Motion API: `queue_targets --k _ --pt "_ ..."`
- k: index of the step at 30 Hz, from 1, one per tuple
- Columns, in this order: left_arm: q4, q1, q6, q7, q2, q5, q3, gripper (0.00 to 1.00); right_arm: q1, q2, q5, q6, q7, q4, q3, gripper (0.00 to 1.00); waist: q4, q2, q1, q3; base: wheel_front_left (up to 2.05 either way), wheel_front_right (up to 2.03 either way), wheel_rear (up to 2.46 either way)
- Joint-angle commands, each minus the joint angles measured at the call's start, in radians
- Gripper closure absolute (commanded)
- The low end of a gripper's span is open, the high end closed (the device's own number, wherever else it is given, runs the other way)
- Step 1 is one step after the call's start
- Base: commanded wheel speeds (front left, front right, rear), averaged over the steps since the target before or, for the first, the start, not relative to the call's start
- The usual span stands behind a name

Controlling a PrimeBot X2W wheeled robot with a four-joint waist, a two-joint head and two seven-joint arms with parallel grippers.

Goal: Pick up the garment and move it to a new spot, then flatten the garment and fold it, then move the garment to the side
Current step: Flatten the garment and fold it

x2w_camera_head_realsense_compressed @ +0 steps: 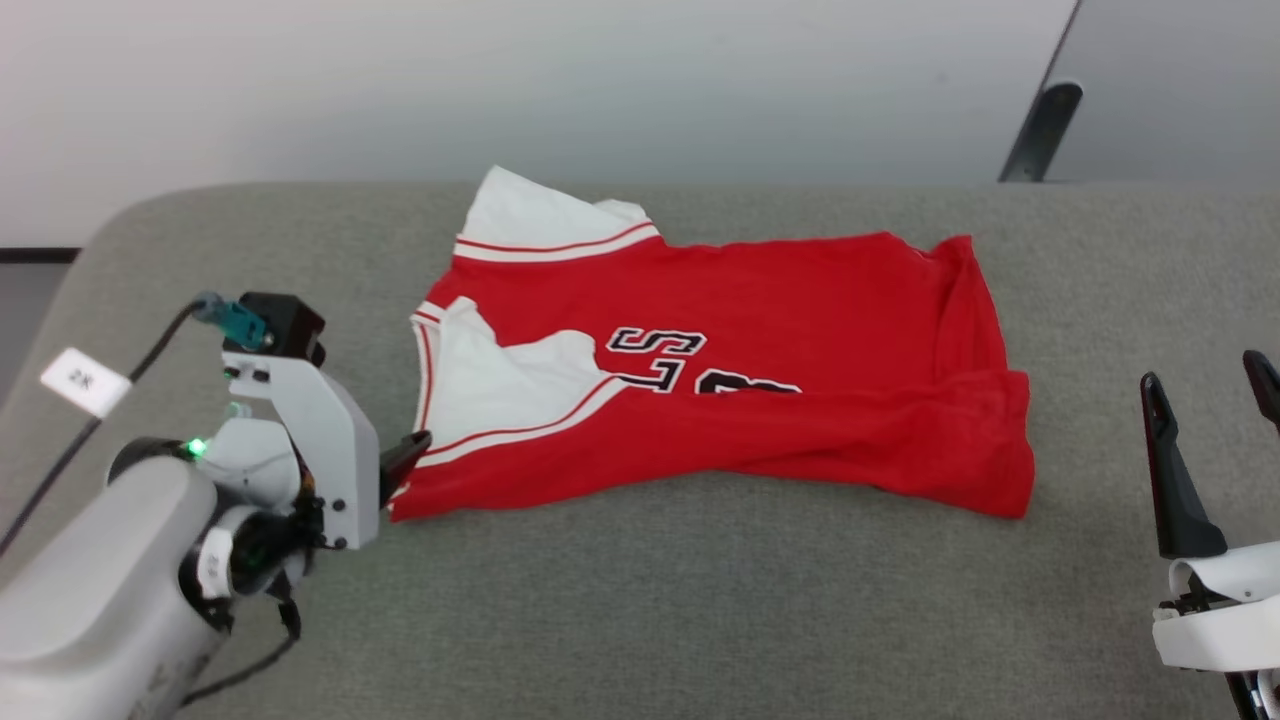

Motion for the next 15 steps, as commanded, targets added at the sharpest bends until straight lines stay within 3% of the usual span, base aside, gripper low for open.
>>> queue_targets --k 1,8,15 --pt "0.018 -0.02 0.002 0.022 -0.004 -0.01 -0.002 0.0 0.0 0.005 -0.002 -0.001 0.002 -0.01 -0.008 0.0 -0.028 0.0 0.0 0.031 0.0 0.0 0.0" --pt "0.181 -0.089 -0.027 0.132 -0.037 -0.053 -0.018 0.0 -0.018 0.016 0.01 -0.001 0.031 -0.035 -0.016 0.0 -0.07 0.0 0.0 0.095 0.0 0.0 0.0" --pt "0.328 -0.13 -0.026 0.208 -0.075 -0.078 -0.033 0.0 -0.033 0.029 0.023 -0.001 0.046 -0.044 -0.034 0.0 -0.094 0.0 0.0 0.138 0.0 0.0 0.0"
